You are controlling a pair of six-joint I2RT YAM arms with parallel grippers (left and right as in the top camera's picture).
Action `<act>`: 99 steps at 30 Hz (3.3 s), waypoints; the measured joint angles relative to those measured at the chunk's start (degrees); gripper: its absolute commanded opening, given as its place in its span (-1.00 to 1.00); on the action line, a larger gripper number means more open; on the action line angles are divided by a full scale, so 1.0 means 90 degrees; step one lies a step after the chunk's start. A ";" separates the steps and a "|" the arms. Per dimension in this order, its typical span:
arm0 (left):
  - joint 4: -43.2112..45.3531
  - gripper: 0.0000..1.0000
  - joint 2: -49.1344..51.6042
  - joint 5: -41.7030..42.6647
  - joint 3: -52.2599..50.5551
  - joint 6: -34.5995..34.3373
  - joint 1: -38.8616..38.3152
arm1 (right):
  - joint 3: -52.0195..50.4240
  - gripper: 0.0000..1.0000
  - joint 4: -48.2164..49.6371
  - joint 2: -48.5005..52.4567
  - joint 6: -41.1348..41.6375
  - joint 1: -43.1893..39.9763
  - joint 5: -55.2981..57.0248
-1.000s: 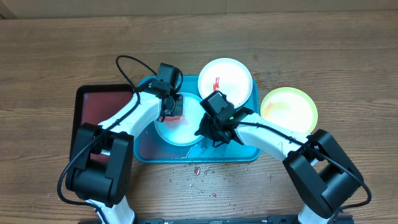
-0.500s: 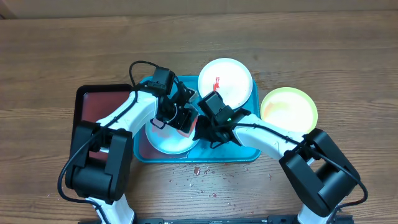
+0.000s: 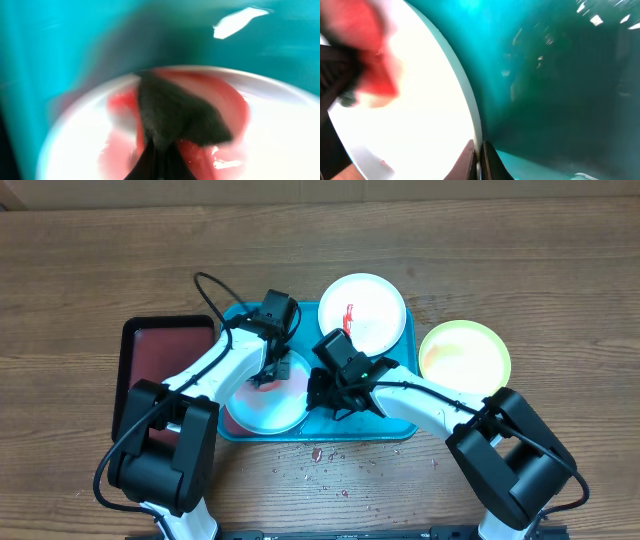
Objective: Clean dirty plates on tray and stack at the side
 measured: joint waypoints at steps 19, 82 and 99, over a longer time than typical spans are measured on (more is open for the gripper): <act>-0.1387 -0.92 0.0027 0.2594 0.0085 0.2863 0.0321 | 0.0000 -0.93 -0.0277 -0.0002 -0.0155 -0.0549 -0.0323; -0.0845 -0.91 0.0180 -0.1090 0.0267 0.0151 0.0068 | 0.0017 -0.93 -0.0211 -0.0015 -0.0066 -0.0367 -0.0529; -0.1149 -0.91 0.0177 0.4129 0.0255 0.3215 0.0236 | 0.0017 -0.93 -0.0364 -0.0015 -0.0153 -0.0391 -0.0471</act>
